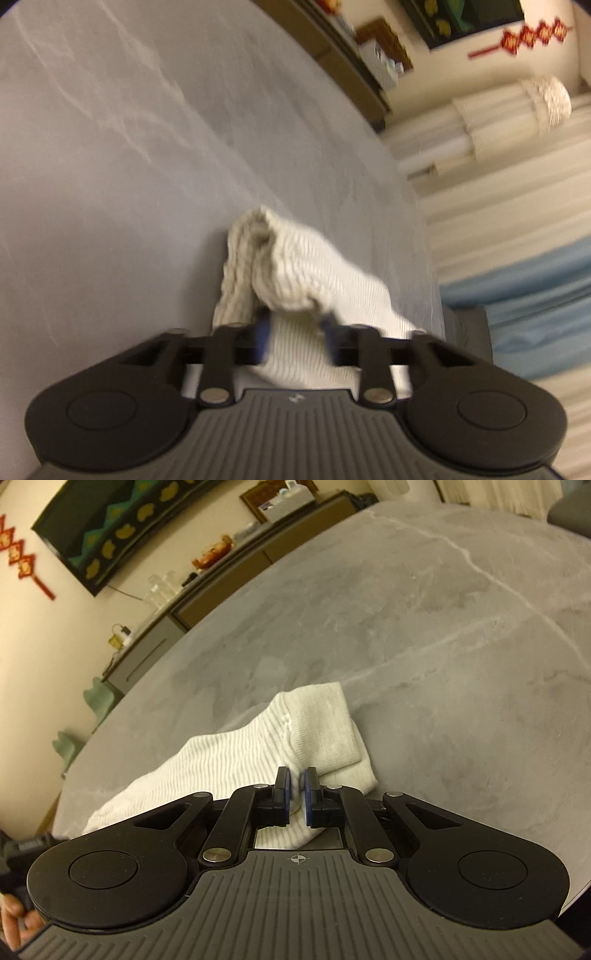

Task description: Fold clothes

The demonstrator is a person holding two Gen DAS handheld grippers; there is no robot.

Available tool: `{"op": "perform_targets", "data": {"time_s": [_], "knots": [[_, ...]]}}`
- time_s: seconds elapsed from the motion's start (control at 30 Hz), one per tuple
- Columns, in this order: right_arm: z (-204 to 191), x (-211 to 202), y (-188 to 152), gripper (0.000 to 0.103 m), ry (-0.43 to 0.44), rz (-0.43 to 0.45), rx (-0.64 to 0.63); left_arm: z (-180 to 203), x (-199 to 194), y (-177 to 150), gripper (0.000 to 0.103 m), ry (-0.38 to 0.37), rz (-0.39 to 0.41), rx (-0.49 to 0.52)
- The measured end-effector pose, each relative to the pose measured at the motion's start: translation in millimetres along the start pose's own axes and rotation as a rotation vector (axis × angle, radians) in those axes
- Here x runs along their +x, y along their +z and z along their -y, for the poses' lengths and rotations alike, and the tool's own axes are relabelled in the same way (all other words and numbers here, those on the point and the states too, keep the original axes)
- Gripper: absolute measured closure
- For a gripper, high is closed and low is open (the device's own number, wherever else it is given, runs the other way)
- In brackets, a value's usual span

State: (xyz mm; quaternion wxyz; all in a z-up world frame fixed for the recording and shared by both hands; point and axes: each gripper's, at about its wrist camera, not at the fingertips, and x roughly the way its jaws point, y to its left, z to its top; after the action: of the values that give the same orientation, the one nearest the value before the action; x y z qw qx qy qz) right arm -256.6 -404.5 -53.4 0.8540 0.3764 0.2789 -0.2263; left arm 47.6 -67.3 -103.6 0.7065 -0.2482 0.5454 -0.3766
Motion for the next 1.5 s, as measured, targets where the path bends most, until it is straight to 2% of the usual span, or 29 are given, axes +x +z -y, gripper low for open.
{"op": "perform_targets", "data": {"time_s": [0.07,0.1,0.13,0.2,0.4,0.57,0.63,0.77,0.83,0.9,0.93,1.07,1.27,1.37,1.43,1.5], "knots": [[-3.6,-5.7,-2.0,0.097,0.001,0.016,-0.015,1.4,1.2,3.8,0.055,-0.006,0.016,0.006],[-7.2,-10.2,-4.1,0.097,0.001,0.026,-0.035,2.9,3.0,4.5,0.061,0.011,0.017,0.021],[-9.6,-14.0,-7.3,0.097,-0.006,0.034,-0.047,4.2,4.9,4.5,0.074,0.028,0.015,0.034],[-14.4,-21.4,-13.7,0.097,-0.019,0.050,-0.071,6.5,6.0,2.3,0.091,0.041,0.006,0.048],[-31.2,-42.2,-29.2,0.097,-0.029,0.074,-0.131,5.1,-1.2,3.9,0.095,0.054,0.034,0.026],[-38.6,-28.0,-51.1,0.097,-0.057,-0.035,-0.159,-4.7,2.0,4.6,0.098,0.099,0.037,-0.029],[-33.8,-21.6,-53.6,0.098,-0.065,-0.037,-0.156,-6.0,-0.8,3.9,0.098,0.108,0.040,-0.023],[-38.0,5.9,-25.0,0.097,-0.106,-0.004,-0.248,-7.1,-2.5,8.7,0.098,0.125,0.076,-0.023],[-38.2,25.2,-6.1,0.097,-0.110,0.022,-0.281,-3.5,0.4,6.7,0.098,0.099,0.043,0.007],[-36.6,34.8,9.2,0.097,-0.128,0.024,-0.266,3.8,3.3,0.8,0.096,0.075,0.002,0.063],[-36.4,34.4,15.3,0.097,-0.129,0.020,-0.249,11.0,2.3,-5.5,0.096,0.090,0.002,0.118],[-33.2,21.0,35.2,0.097,-0.076,0.037,-0.199,18.8,-0.9,-13.2,0.094,0.084,0.006,0.199],[-16.9,27.3,44.4,0.097,-0.108,-0.010,-0.147,14.0,-3.5,-15.8,0.080,0.041,-0.032,0.190],[-14.0,28.3,41.0,0.096,-0.107,-0.029,-0.151,9.3,-10.8,-8.8,0.070,0.021,-0.002,0.144],[-19.0,23.1,38.0,0.096,-0.109,-0.026,-0.177,5.6,-16.2,-2.9,0.057,0.008,0.024,0.106],[-26.7,14.9,31.3,0.096,-0.105,-0.014,-0.221,3.0,-19.2,2.4,0.056,-0.003,0.042,0.076]]}}
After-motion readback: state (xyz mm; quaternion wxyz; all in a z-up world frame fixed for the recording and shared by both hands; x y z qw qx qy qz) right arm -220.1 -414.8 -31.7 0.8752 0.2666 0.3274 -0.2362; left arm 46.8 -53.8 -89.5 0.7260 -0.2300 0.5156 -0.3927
